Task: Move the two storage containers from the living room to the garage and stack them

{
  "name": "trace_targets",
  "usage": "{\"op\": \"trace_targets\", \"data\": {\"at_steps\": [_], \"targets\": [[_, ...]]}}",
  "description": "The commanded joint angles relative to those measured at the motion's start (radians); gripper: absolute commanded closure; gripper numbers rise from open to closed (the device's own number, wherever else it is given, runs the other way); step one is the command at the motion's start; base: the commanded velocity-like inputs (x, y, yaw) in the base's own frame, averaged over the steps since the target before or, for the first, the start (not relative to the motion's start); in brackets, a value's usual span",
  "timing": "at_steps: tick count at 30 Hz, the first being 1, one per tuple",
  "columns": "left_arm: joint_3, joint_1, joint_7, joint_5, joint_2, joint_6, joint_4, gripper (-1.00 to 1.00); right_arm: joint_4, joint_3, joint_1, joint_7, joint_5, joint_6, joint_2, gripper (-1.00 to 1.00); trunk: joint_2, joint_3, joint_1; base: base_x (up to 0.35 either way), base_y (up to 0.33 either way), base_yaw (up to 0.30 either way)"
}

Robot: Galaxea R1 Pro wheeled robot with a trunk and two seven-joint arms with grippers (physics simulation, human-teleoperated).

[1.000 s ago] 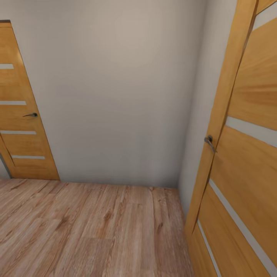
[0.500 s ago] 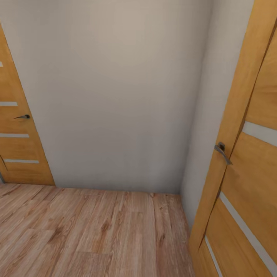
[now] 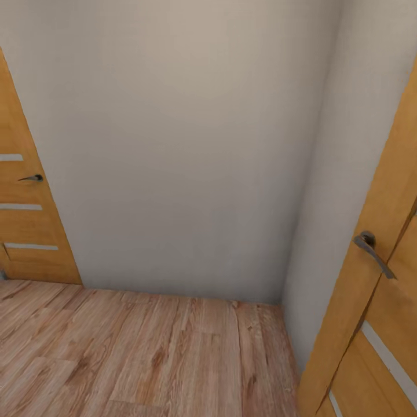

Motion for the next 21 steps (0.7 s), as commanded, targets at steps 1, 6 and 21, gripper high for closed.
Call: {"op": "trace_targets", "data": {"at_steps": [1, 6, 21], "targets": [[0.0, 0.0, 0.001, 0.009, 0.0, -0.002, 0.0, -1.0, -0.004, 0.009, 0.0, -0.007, -0.009, -0.002, -0.001, -1.0, 0.0, -0.001, 0.001, 0.317, 0.0, 0.256], [0.0, 0.0, 0.001, 0.009, 0.0, -0.002, 0.0, -1.0, -0.004, 0.008, 0.0, -0.007, -0.009, -0.002, -0.001, -1.0, 0.0, -0.001, 0.001, 0.317, 0.0, 0.267], [0.001, 0.0, 0.002, 0.009, 0.0, -0.002, 0.0, -1.0, -0.004, 0.008, 0.0, -0.006, -0.01, -0.002, -0.004, -1.0, 0.0, -0.001, 0.001, 0.18, -0.003, 0.136]]}}
